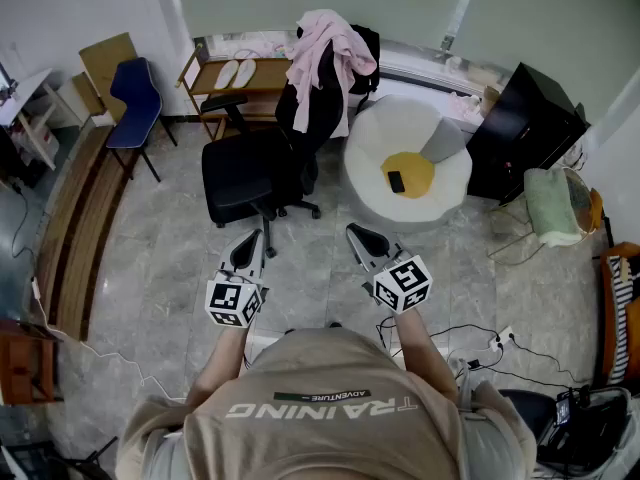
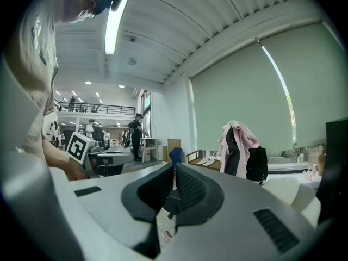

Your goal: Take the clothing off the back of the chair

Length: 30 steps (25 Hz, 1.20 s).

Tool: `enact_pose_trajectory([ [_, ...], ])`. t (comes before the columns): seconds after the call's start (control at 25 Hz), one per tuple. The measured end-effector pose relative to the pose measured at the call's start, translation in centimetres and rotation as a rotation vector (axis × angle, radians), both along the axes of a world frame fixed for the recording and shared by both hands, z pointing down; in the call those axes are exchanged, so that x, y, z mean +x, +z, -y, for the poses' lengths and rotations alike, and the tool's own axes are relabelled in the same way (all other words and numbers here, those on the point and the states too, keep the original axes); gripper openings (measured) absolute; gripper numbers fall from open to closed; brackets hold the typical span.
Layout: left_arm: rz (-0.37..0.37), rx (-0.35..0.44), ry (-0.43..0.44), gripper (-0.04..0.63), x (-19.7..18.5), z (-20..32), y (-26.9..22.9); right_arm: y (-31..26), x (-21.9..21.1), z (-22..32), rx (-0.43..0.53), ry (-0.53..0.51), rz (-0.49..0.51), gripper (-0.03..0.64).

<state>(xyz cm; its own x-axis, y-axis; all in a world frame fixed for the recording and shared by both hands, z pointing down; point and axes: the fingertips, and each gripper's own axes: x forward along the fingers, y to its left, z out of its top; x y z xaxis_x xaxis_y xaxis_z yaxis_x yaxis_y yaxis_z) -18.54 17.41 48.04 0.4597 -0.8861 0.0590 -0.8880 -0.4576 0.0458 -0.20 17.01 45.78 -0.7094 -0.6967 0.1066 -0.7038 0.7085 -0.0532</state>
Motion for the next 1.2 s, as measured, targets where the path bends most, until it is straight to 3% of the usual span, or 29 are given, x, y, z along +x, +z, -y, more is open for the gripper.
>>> enact_pose_trajectory([
  [0.4,-0.003,-0.004,0.011,0.014,-0.4,-0.1,0.3,0.3,-0.3,-0.2,-0.007,0.008,-0.010,0.040],
  [0.68,0.002,-0.007,0.050,0.014,-1.0,0.7,0.2,-0.7,-0.6,0.5,0.040,0.051,-0.012,0.041],
  [1.2,-0.003,-0.015,0.093,0.014,-2.2,3.8,0.5,1.2,-1.5,3.2,-0.009,0.112,-0.022,0.041],
])
